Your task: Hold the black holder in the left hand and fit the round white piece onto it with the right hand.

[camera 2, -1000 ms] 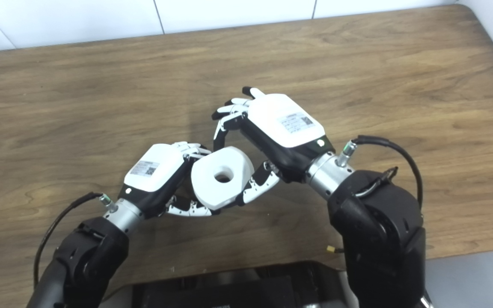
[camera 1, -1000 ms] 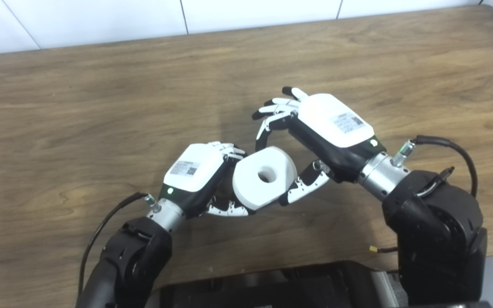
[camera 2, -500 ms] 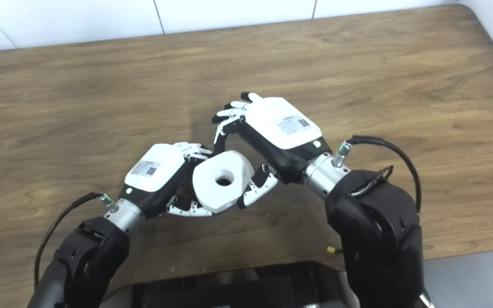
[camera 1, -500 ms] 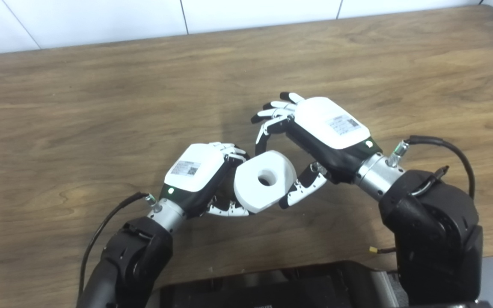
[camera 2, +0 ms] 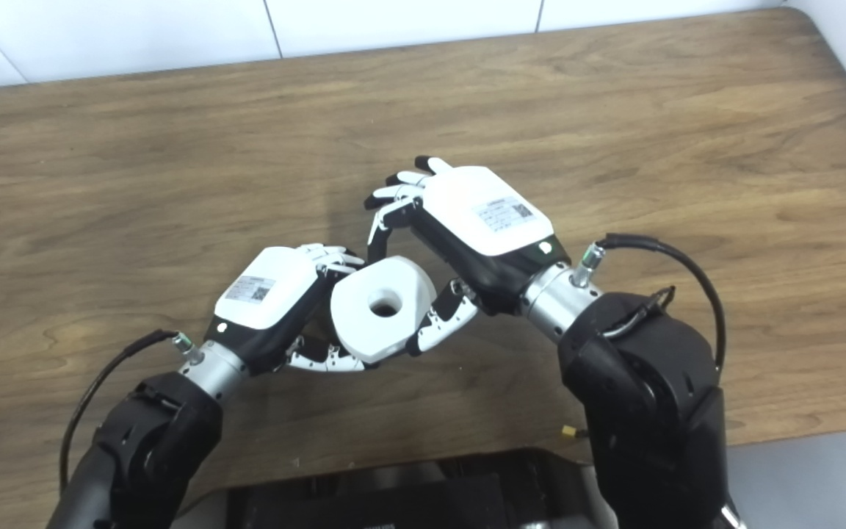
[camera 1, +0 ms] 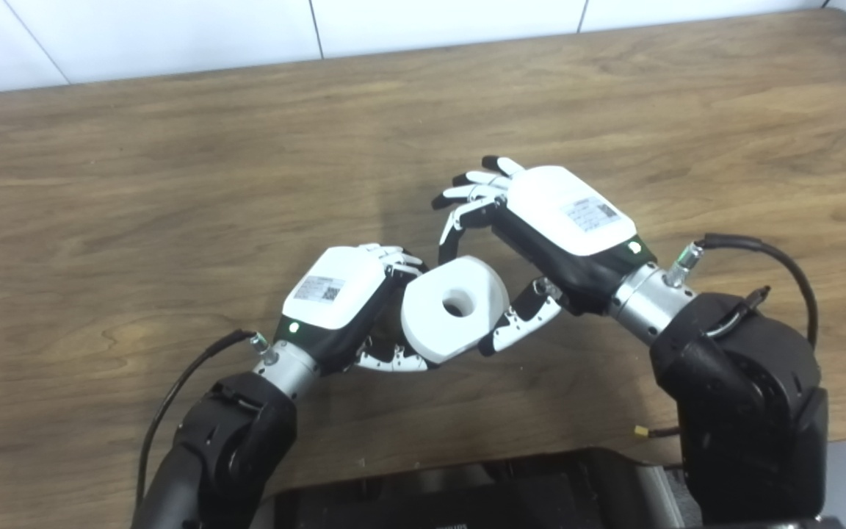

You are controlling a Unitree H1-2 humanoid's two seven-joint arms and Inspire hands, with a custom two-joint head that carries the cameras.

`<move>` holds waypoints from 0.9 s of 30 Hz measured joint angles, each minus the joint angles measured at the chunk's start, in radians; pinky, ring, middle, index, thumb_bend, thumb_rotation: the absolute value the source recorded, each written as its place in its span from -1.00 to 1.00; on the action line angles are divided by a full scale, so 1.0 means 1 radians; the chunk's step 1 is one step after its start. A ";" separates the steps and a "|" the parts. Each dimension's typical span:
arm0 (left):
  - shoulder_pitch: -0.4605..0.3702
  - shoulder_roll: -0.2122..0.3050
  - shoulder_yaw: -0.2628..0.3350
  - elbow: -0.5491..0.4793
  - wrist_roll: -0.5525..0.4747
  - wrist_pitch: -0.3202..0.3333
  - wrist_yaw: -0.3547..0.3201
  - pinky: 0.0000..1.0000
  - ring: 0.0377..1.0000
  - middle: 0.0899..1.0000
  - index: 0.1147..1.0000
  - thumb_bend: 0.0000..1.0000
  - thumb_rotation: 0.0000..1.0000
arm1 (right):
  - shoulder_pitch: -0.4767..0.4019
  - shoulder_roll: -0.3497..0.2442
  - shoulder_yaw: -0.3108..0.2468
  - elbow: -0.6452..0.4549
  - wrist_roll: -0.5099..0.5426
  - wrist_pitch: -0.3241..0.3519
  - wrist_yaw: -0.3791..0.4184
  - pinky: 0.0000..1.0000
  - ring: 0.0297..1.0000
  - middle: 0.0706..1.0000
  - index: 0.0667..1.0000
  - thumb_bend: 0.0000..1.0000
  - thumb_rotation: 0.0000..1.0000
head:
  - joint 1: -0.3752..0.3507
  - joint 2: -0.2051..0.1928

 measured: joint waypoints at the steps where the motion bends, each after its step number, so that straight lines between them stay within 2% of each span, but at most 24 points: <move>1: 0.000 0.000 0.000 0.000 0.000 0.000 0.000 0.72 0.65 0.49 -0.16 0.04 -0.90 | 0.000 -0.001 0.000 0.000 0.000 0.000 -0.001 0.97 0.80 0.65 -0.11 0.05 -0.74 | 0.005 0.005; 27: 0.000 -0.001 -0.003 -0.005 0.005 0.004 -0.008 0.72 0.65 0.49 -0.16 0.05 -0.90 | -0.001 -0.005 0.012 0.010 -0.002 -0.001 -0.019 0.97 0.80 0.66 -0.11 0.05 -0.74 | -0.003 0.008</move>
